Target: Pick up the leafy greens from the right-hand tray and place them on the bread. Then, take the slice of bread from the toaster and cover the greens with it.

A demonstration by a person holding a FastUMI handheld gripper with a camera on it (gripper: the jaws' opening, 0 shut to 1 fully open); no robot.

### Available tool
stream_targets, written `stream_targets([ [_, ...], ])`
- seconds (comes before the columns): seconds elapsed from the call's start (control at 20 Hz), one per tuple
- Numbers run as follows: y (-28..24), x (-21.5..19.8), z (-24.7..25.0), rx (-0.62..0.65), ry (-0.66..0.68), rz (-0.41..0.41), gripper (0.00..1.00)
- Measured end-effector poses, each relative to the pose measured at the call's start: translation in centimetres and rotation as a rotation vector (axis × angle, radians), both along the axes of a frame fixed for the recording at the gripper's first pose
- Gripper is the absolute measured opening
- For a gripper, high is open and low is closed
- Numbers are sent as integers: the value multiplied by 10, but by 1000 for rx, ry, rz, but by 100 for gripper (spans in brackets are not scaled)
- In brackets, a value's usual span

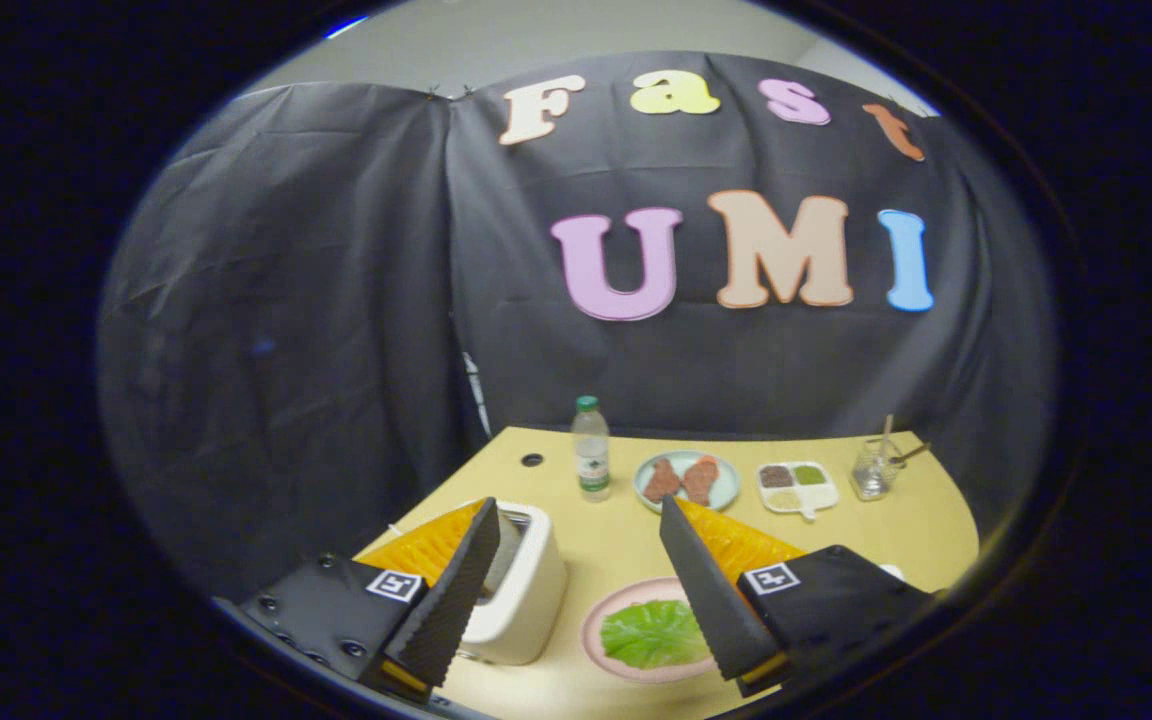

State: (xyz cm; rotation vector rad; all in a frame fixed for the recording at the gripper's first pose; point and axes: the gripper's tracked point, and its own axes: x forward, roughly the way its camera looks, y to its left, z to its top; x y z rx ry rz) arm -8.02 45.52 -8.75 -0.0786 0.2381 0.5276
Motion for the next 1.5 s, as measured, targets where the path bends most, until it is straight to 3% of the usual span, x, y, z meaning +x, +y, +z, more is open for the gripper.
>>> stream_targets([
  [0.25,63,-2,-41,-103,45,113,100],
  [0.55,85,8,-105,-222,187,101,100],
  [0.85,85,16,-136,-255,309,55,55],
  [1.0,80,25,-132,-266,302,11,25],
  [1.1,73,28,-129,-277,296,-11,20],
  [1.15,72,29,-128,-275,300,-11,12],
  [1.5,62,20,-102,-192,332,-4,11],
])
